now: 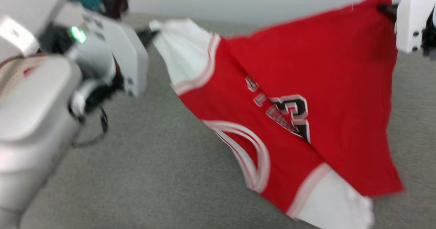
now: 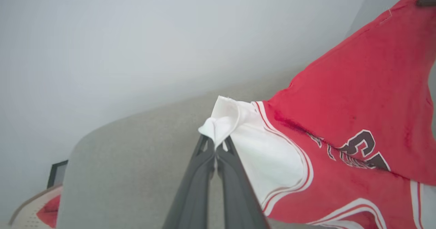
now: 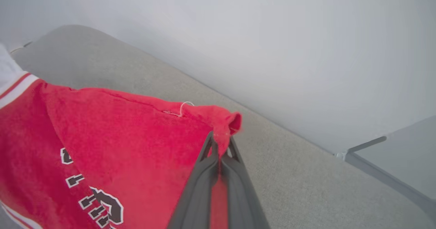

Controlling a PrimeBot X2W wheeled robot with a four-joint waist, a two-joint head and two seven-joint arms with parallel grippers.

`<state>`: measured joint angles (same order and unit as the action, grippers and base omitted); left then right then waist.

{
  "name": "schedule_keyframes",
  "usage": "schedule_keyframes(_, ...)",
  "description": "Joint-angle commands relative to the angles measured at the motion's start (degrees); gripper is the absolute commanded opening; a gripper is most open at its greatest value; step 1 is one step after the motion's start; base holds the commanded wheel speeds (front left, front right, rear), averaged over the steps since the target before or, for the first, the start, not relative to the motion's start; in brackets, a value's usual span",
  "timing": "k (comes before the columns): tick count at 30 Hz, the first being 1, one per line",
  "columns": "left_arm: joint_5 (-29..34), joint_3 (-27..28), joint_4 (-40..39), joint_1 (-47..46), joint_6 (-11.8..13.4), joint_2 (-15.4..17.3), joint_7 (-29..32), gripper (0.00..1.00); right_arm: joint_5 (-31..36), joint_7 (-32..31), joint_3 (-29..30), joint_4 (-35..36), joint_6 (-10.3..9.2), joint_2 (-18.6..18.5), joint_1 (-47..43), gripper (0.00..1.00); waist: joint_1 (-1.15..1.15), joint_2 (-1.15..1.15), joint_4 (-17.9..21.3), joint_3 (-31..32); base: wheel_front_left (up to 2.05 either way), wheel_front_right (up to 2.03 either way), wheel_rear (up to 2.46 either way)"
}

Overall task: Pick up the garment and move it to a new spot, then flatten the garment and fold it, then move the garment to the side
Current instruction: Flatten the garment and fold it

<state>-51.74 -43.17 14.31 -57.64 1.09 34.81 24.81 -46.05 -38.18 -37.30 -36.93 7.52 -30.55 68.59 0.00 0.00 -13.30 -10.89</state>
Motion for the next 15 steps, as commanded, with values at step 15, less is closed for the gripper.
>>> schedule_keyframes(15, 6.8, 0.9, 26.9, -27.9, -4.3, -7.6, -2.8, 0.00, 12.2, 20.5, 2.2, -12.5, -0.06, 9.3, 13.9, 0.00, 0.00, 0.00, 9.8, 8.9, 0.00, 0.00, 0.00)
